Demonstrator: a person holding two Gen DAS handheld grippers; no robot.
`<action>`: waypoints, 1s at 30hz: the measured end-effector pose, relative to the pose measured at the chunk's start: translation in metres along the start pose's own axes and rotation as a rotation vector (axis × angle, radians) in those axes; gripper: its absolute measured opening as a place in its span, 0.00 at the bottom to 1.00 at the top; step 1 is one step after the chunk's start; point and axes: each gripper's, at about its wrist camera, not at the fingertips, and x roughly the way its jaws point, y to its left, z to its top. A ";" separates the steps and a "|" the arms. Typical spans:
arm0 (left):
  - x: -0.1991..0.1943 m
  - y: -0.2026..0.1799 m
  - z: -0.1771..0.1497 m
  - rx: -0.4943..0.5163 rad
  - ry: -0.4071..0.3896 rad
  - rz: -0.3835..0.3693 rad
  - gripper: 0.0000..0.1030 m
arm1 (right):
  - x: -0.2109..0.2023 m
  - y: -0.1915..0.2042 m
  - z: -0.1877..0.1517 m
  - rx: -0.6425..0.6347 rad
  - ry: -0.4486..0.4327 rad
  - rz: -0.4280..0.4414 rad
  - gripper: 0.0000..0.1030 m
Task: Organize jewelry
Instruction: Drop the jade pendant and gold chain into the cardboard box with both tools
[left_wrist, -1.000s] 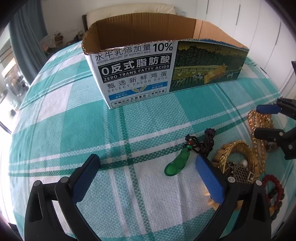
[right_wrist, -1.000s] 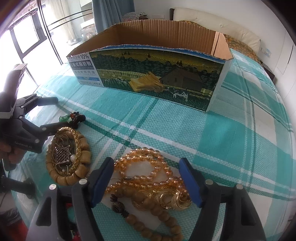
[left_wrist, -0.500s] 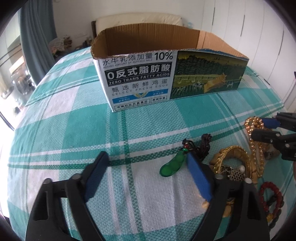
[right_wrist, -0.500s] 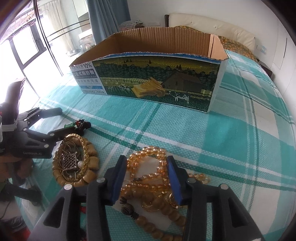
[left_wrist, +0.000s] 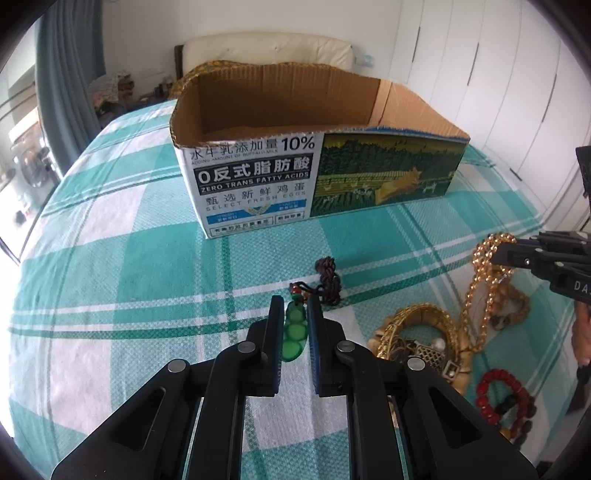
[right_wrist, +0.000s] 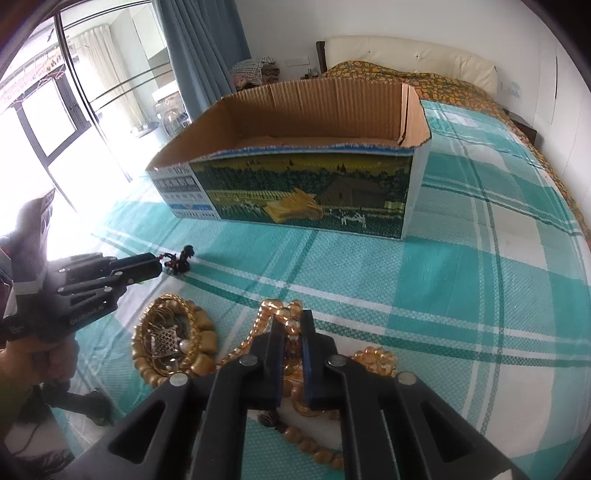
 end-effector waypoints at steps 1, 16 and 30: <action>-0.006 0.000 0.003 -0.009 -0.006 -0.011 0.10 | -0.005 0.001 0.003 0.002 -0.007 0.008 0.07; -0.081 0.012 0.099 -0.066 -0.064 -0.101 0.10 | -0.074 0.035 0.088 -0.042 -0.125 0.063 0.07; -0.006 0.024 0.163 -0.109 0.012 -0.074 0.10 | -0.004 0.017 0.184 0.060 -0.106 -0.002 0.07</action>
